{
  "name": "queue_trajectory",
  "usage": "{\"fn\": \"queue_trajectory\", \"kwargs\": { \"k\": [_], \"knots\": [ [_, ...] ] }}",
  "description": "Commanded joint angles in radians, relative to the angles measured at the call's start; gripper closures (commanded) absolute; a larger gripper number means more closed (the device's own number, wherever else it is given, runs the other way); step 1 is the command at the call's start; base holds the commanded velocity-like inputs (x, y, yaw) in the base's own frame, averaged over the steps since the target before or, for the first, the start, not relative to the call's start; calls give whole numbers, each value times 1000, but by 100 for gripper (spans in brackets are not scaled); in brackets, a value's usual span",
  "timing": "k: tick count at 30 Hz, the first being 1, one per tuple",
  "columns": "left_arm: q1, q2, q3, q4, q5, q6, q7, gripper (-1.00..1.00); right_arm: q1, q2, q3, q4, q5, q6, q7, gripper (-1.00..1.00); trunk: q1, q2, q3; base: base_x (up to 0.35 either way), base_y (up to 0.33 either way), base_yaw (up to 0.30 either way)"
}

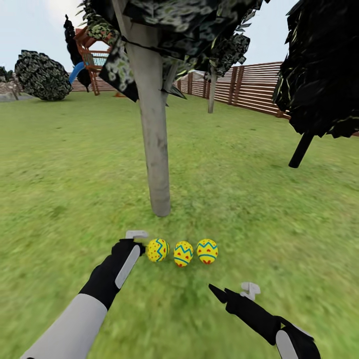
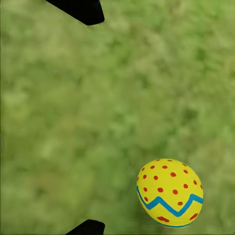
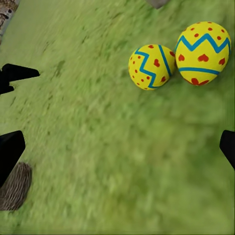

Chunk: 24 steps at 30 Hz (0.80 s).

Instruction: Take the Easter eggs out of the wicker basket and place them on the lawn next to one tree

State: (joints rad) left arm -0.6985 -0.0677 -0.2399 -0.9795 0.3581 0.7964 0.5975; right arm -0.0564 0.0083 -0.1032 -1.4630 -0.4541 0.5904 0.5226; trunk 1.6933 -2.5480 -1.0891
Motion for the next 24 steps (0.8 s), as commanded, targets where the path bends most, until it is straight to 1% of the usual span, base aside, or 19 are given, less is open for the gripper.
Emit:
{"fn": "queue_trajectory", "kwargs": {
  "k": [1, 7, 14, 18, 24],
  "knots": [
    [-1, 0, -2, 11, 10, 1, 11, -100, 0, 1, -3, -1, -5, 8, 2, -100, -1, 0, 3, 0, 0, 235],
    [-2, 0, -4, 78, 11, 0, 14, -100, 0, 1, -3, 0, -5, 8, 2, -100, -3, 1, 26, 0, 0, 235],
    [-3, 0, -6, 104, 11, -1, 16, -100, 0, 1, -4, 0, -6, 7, 3, -100, -6, 3, 53, 0, 0, 231],
    [-3, 0, -7, 107, 11, -2, 15, -100, 0, 1, -5, 0, -6, 5, 3, -100, -8, 4, 69, 0, 0, 106],
    [-3, 0, -8, 108, 10, -2, 16, -100, 0, 1, -5, 0, -6, 4, 3, -100, -11, 5, 92, 0, 0, 30]
  ]
}}
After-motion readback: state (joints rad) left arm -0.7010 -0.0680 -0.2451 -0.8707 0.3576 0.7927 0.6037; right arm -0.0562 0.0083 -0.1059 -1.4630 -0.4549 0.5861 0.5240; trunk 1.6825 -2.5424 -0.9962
